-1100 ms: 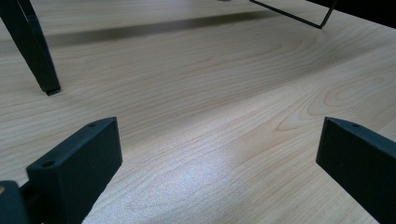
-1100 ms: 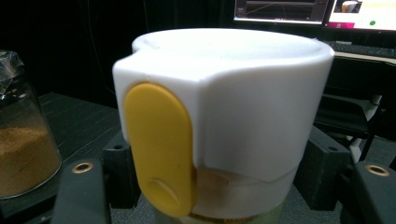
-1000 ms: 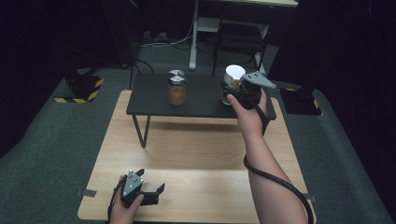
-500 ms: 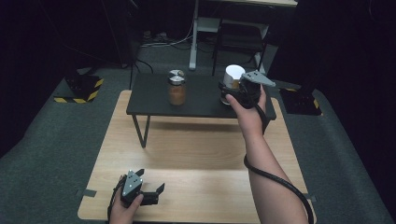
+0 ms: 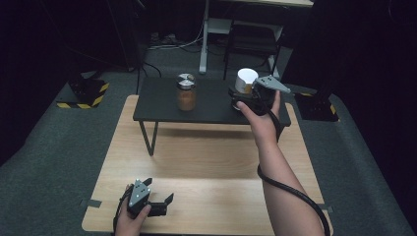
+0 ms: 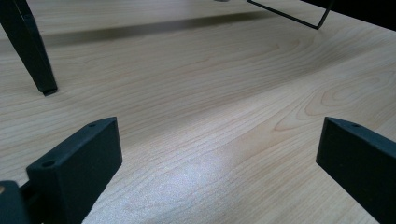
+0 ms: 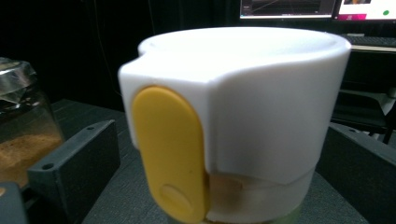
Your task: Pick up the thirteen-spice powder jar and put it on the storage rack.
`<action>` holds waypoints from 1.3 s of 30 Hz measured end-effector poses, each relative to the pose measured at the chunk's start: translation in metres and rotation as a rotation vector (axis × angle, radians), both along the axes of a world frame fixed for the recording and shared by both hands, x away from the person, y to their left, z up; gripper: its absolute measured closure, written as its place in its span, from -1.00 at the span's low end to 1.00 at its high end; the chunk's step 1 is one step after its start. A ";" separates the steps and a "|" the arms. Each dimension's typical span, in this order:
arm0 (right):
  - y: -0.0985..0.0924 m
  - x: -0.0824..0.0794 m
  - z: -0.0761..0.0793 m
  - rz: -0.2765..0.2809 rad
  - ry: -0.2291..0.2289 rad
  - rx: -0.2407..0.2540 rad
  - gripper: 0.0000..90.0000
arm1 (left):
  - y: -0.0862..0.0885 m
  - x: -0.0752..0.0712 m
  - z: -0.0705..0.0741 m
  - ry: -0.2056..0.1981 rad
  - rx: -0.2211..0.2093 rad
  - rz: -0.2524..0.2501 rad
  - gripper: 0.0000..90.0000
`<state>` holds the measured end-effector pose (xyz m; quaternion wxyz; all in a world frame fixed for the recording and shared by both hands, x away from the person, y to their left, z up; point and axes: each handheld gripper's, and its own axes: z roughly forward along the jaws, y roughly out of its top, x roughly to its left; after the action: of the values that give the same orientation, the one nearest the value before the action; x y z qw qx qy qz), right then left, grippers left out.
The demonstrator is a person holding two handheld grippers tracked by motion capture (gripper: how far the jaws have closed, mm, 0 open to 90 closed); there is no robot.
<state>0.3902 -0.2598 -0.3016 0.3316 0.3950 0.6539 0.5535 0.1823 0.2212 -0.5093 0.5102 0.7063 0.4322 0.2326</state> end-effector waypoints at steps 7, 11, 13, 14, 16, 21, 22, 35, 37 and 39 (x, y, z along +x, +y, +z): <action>-0.004 -0.003 -0.001 0.000 -0.002 0.013 -1.00 | 0.000 0.000 0.000 -0.001 0.002 -0.003 -0.99; -0.010 -0.009 -0.003 0.012 -0.014 0.024 -1.00 | 0.000 0.000 0.000 -0.001 0.001 -0.003 -0.99; -0.012 -0.012 -0.004 0.016 -0.021 0.026 -1.00 | 0.000 0.000 0.000 -0.001 0.002 -0.003 -0.99; -0.013 -0.013 -0.005 0.017 -0.023 0.026 -1.00 | 0.000 0.000 0.000 -0.002 0.004 -0.004 -0.99; -0.015 -0.015 -0.005 0.017 -0.027 0.029 -1.00 | 0.000 0.000 0.000 -0.002 0.005 -0.004 -0.99; -0.019 -0.024 -0.006 0.027 -0.041 0.030 -1.00 | 0.001 0.000 -0.001 -0.005 0.000 -0.007 -0.99; -0.020 -0.026 -0.007 0.031 -0.046 0.031 -1.00 | 0.001 0.000 -0.001 -0.005 0.000 -0.007 -0.99; -0.036 -0.054 -0.021 0.073 -0.077 0.059 -1.00 | 0.001 -0.001 -0.001 -0.010 0.005 -0.012 -0.99; -0.037 -0.056 -0.023 0.078 -0.079 0.061 -1.00 | 0.000 -0.001 -0.001 -0.012 0.005 -0.013 -0.99; -0.039 -0.061 -0.025 0.081 -0.087 0.051 -1.00 | 0.000 -0.001 -0.001 -0.014 0.007 -0.012 -0.99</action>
<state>0.3290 -0.2984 -0.3268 0.3269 0.3522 0.6398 0.5998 0.1810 0.2213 -0.5101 0.5120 0.7090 0.4236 0.2362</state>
